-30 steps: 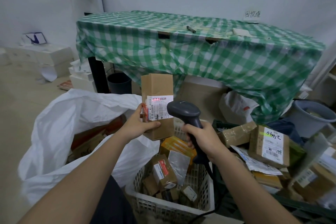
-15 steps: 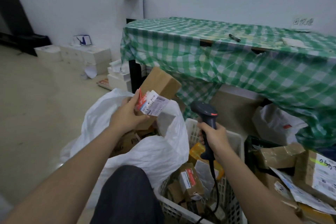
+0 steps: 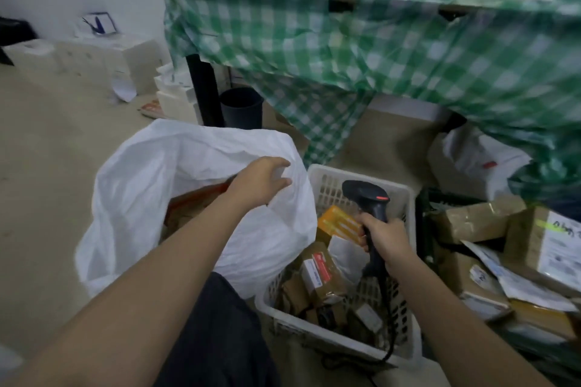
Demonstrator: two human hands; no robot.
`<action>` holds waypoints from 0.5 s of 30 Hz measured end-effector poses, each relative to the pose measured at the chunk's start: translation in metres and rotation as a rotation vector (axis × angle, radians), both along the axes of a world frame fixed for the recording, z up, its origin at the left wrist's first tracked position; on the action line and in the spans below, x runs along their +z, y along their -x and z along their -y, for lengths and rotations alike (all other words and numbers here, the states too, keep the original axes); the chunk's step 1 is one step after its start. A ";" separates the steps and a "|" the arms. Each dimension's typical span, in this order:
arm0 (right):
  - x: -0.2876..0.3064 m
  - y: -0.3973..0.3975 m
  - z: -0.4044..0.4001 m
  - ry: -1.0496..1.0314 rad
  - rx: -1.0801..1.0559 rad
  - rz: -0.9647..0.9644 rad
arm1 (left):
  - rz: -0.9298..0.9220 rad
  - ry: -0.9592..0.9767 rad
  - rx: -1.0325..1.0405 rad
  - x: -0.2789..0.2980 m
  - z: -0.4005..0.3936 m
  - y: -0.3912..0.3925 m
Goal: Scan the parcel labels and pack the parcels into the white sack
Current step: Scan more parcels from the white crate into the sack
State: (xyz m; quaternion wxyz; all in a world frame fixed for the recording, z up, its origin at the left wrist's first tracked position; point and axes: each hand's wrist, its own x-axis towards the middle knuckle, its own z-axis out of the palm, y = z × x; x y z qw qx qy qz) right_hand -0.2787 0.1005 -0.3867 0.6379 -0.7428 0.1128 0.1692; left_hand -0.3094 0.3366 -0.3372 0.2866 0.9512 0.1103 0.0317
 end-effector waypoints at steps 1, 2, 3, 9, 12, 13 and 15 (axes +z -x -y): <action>-0.006 -0.001 0.010 0.017 -0.013 -0.012 | 0.014 -0.002 -0.033 -0.006 0.015 -0.007; -0.014 -0.003 0.020 0.034 -0.027 -0.021 | 0.014 -0.008 -0.076 -0.013 0.030 -0.014; -0.022 -0.004 0.030 0.051 -0.041 -0.032 | -0.005 -0.012 -0.117 -0.022 0.046 -0.020; -0.079 -0.014 0.079 0.114 -0.073 -0.132 | -0.331 -0.114 -0.366 -0.122 0.115 -0.056; -0.108 -0.018 0.088 0.143 -0.040 -0.182 | -0.492 -0.208 -0.461 -0.175 0.132 -0.059; -0.117 -0.019 0.088 0.154 -0.017 -0.200 | -0.526 -0.243 -0.476 -0.190 0.135 -0.058; -0.133 -0.021 0.087 0.170 0.000 -0.226 | -0.582 -0.323 -0.519 -0.217 0.136 -0.058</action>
